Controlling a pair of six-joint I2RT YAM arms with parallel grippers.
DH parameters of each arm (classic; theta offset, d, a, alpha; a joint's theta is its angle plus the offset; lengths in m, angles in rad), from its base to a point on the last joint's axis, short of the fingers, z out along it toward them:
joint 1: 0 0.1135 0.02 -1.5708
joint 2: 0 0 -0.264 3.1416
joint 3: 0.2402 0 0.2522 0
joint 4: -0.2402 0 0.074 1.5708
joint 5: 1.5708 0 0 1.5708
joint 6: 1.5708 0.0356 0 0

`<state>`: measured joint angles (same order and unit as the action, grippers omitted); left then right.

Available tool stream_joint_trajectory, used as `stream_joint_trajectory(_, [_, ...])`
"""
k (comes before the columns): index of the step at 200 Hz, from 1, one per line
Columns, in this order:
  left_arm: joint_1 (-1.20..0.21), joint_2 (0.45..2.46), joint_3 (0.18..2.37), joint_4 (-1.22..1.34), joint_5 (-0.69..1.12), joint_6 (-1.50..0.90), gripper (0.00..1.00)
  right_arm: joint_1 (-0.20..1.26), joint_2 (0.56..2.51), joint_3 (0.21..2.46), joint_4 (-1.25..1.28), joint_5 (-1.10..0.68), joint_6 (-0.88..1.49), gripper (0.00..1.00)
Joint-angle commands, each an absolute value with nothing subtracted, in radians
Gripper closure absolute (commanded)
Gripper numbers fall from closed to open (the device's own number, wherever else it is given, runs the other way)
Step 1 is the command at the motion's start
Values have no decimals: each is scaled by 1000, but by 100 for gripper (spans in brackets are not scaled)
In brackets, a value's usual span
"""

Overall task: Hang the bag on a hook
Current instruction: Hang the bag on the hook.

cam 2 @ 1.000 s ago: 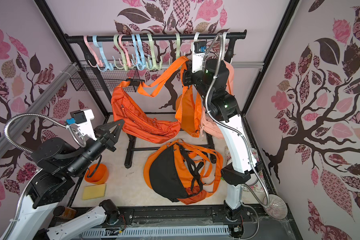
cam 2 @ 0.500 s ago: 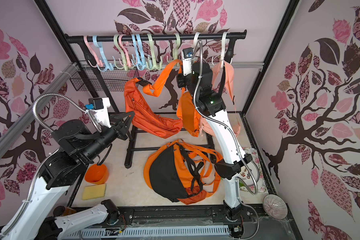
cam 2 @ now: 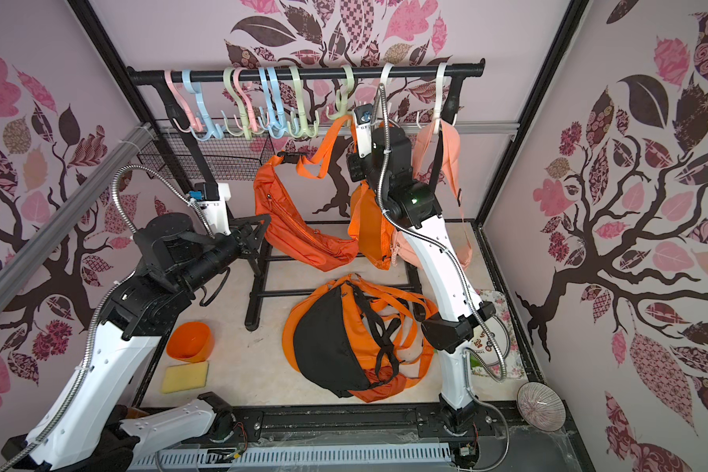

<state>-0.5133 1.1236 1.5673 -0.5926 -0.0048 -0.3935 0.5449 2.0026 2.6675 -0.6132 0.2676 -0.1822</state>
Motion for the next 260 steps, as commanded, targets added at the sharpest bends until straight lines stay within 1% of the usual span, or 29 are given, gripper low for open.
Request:
stream_joint_trajectory(1, [-504,1137,1536,-571,93,-428,100,546,1985,2678,-683,244,-198,100])
stream_joint_trajectory(49, [-499,1169,1530,-579,126,-439,100,547,1999,2672,-761,205,-190,100])
stream_joint_trajectory(99, [-487,1202,1500,-575,177,-454,100,524,1989,2618,-845,148,-155,100])
stream_joint_trajectory(156, [-471,1213,1433,-541,200,-478,100,515,1902,2490,-846,155,-140,100])
stream_joint_trajectory(185, [-457,1204,1377,-518,214,-498,100,515,1831,2367,-794,170,-124,100])
stream_joint_trajectory(195, [-456,1197,1359,-513,209,-501,100,514,1799,2319,-769,171,-121,94])
stream_joint_trajectory(206, [-453,1189,1340,-509,207,-504,100,515,1760,2266,-737,177,-116,90])
stream_joint_trajectory(215, [-450,1184,1329,-508,204,-506,100,515,1729,2228,-709,180,-113,82])
stream_joint_trajectory(229, [-446,1183,1315,-505,204,-507,100,514,1691,2186,-681,174,-111,76])
stream_joint_trajectory(239, [-444,1184,1306,-506,204,-507,100,515,1676,2180,-676,175,-112,68])
stream_joint_trajectory(260, [-440,1193,1286,-499,205,-509,100,515,1662,2180,-685,178,-114,62])
